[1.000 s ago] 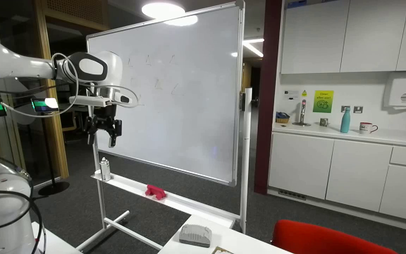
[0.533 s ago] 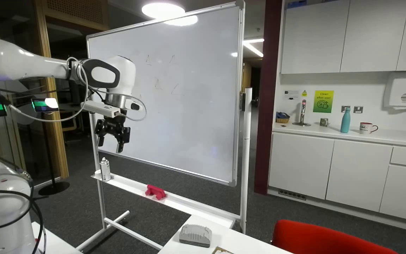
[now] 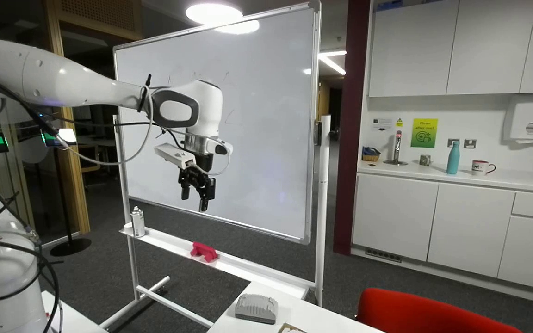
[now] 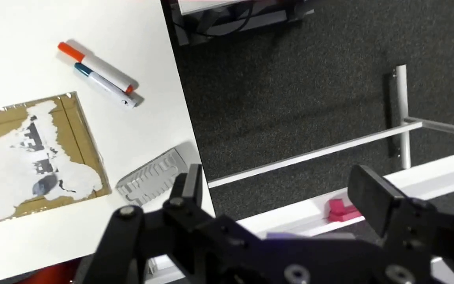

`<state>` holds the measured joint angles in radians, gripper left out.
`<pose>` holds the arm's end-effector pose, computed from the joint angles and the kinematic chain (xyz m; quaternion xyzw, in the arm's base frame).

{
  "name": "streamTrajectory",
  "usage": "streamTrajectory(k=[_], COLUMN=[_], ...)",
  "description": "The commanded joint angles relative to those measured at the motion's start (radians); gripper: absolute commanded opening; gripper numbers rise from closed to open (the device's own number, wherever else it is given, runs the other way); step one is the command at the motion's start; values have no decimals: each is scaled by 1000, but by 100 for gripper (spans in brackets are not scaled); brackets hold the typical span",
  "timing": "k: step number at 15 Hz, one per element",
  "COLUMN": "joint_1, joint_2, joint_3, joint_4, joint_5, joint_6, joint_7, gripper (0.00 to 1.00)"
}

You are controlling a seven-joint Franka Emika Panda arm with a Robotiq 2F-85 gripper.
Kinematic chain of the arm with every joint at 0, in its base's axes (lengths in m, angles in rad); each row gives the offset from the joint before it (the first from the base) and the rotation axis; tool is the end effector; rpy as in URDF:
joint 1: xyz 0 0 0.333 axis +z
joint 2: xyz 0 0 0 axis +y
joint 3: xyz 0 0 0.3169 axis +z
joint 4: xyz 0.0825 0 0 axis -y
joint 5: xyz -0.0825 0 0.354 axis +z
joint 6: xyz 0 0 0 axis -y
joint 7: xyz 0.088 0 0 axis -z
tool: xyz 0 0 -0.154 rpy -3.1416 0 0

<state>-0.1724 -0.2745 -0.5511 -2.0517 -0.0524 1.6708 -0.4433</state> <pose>0.3112 -0.3047 0.4868 -0.9890 0.1212 0.0360 0.0771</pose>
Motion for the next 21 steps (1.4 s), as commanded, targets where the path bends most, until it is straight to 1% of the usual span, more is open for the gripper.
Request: streamTrajectory(k=[1, 3, 6, 7, 9, 10, 13, 15, 16, 18, 21], joint_1=[-57, -62, -63, -60, -65, -70, -107, -146, -163, -193, -211], joint_2=[45, 85, 92, 95, 144, 184, 284, 352, 379, 418, 451], joint_3=[41, 45, 47, 46, 34, 29, 27, 41, 51, 66, 80], joint_4=[31, 61, 68, 77, 104, 117, 126, 134, 137, 131, 113], joint_5=[32, 44, 45, 68, 233, 306, 511, 587, 590, 556, 469], joint_6=[-3, -3, -3, -22, -13, 14, 137, 241, 293, 384, 471], joint_7=[5, 20, 27, 32, 72, 74, 68, 94, 119, 188, 351], gripper=[100, 100, 100, 100, 100, 100, 100, 100, 100, 100, 100])
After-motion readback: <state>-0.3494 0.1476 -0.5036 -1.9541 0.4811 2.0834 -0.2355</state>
